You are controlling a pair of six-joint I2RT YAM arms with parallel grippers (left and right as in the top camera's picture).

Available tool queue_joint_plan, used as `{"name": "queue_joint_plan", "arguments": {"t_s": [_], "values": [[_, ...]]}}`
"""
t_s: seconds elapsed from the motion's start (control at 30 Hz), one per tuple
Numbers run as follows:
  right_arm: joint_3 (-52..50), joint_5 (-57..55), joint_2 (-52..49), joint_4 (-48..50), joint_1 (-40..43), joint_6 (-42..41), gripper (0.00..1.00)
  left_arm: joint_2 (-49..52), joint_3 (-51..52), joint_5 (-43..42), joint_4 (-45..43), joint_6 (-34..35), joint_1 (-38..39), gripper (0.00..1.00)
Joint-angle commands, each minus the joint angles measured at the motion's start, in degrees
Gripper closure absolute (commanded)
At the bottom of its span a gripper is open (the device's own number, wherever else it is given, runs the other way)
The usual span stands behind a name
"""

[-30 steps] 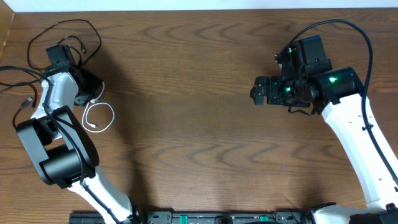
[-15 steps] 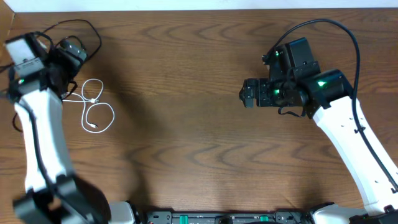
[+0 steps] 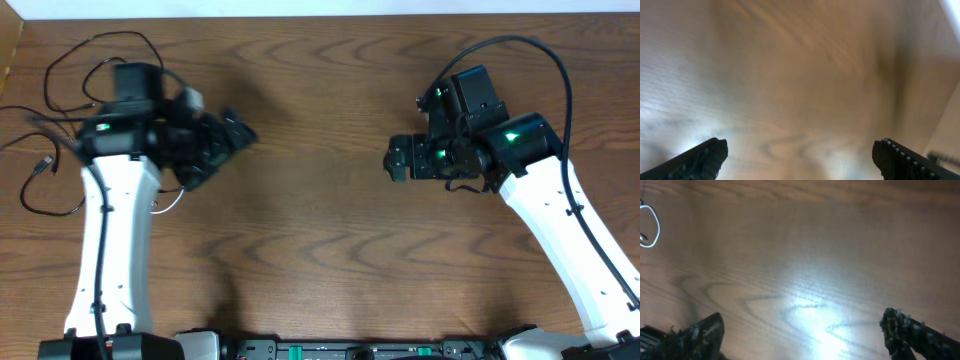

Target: Untangle cables

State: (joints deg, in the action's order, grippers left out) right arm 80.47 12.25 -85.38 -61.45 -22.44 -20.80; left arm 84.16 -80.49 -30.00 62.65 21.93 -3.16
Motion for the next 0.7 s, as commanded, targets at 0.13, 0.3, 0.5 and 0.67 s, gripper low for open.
{"name": "queue_joint_plan", "arguments": {"t_s": [0.13, 0.3, 0.5, 0.67], "values": [[-0.3, -4.0, 5.6, -6.8, 0.3, -1.0, 0.09, -8.7, 0.5, 7.0, 5.0, -3.7, 10.2, 0.07], [-0.3, -10.6, 14.3, -8.9, -0.2, -1.0, 0.09, -20.9, 0.5, 18.1, 4.8, -0.2, 16.2, 0.07], [-1.6, -15.9, 27.6, -9.9, -4.5, -1.0, 0.01, -34.8, 0.5, 26.8, 5.4, 1.3, 20.9, 0.07], [-7.5, -20.1, 37.7, -8.8, -6.6, -2.6, 0.01, -39.6, 0.5, 27.1, 6.8, 1.2, 20.9, 0.06]]}}
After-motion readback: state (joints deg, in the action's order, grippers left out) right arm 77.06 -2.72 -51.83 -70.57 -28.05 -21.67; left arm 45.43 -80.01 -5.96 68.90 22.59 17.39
